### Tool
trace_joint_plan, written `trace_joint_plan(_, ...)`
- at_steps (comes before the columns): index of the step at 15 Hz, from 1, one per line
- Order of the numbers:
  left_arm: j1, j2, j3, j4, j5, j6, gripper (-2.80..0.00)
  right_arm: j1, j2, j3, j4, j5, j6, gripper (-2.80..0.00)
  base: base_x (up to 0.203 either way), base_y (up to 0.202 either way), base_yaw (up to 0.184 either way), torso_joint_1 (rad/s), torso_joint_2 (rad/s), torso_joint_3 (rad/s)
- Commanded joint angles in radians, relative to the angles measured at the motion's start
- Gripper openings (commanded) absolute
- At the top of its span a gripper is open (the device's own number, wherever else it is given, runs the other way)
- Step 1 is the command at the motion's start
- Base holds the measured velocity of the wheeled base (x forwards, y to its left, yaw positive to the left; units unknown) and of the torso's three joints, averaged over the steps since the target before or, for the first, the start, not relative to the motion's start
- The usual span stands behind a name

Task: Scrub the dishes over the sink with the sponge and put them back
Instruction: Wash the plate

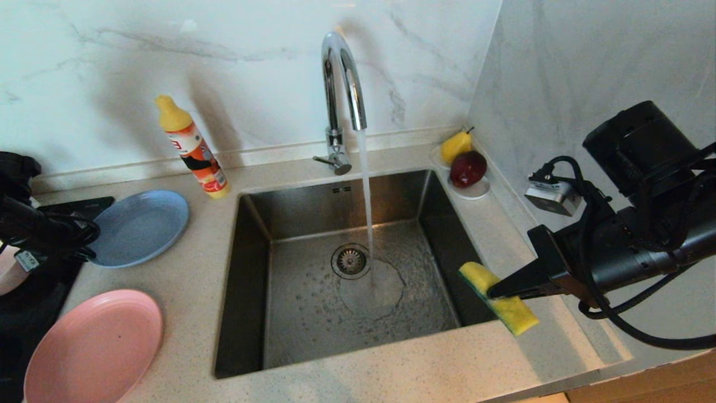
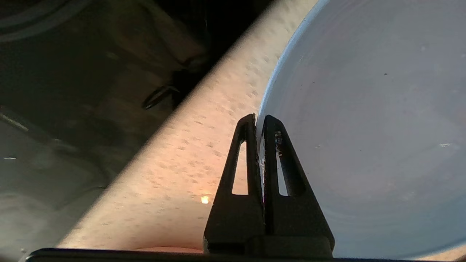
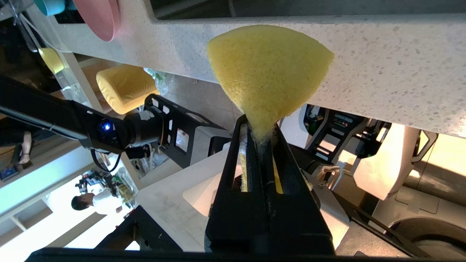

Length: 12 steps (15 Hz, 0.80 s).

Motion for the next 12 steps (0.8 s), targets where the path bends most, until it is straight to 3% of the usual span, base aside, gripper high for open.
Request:
trace_joint_plan(1,0.029,-0.025,-0.007,0.003,-0.001,0.000,-2.80,0.000,-0.002,0.000,0.004,0.002,0.003,-2.80,0.000,0.000,0.000,0.000,0.00,0.000)
trace_joint_plan(12,0.128,-0.273,-0.009,0.035,-0.006,0.004,-2.80,0.012,-0.009,0.000,0.007,0.004,0.004,-2.80,0.000,0.000,0.000,0.000,0.00,0.000)
